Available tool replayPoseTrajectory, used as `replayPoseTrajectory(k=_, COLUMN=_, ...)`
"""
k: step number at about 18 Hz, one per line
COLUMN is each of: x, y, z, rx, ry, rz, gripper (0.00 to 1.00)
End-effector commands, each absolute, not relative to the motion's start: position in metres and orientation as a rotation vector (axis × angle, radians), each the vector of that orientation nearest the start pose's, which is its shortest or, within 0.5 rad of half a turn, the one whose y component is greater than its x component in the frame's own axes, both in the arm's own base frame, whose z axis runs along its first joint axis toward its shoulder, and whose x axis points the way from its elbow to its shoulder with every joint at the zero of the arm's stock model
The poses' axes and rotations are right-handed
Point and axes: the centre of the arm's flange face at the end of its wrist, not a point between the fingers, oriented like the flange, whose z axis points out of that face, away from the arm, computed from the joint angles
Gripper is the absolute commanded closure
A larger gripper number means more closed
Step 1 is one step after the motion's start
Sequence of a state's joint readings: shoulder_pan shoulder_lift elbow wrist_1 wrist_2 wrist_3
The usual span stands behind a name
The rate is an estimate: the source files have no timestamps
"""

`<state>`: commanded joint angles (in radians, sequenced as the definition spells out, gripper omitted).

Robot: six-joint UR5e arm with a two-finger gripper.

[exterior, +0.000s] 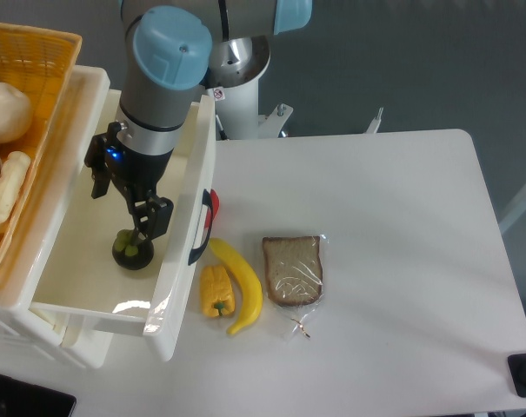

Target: Place the mangosteen in the upper white drawer

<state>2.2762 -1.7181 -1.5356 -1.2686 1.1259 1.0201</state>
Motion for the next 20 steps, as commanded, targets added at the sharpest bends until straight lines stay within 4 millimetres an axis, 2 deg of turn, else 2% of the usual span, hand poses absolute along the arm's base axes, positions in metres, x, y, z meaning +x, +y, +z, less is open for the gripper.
replayPoseTrajectory(k=5, x=-0.301, y=0.518, z=0.486, rx=-2.623, ry=0.376, rz=-0.082, gripper=0.0)
replayPoseTrajectory(k=10, x=-0.371, y=0.478, z=0.477, rx=-2.629, ry=0.393, rz=0.007, gripper=0.0)
replayPoseTrajectory(k=14, x=-0.404, y=0.462, z=0.444, rx=-2.785, ry=0.501, rz=0.105, gripper=0.0)
replayPoseTrajectory(k=16, x=-0.431, y=0.451, z=0.43, rx=-2.817, ry=0.535, rz=0.153, gripper=0.0)
replayPoseTrajectory(k=20, x=-0.462, y=0.44, z=0.389, rx=-2.891, ry=0.668, rz=0.139, gripper=0.0)
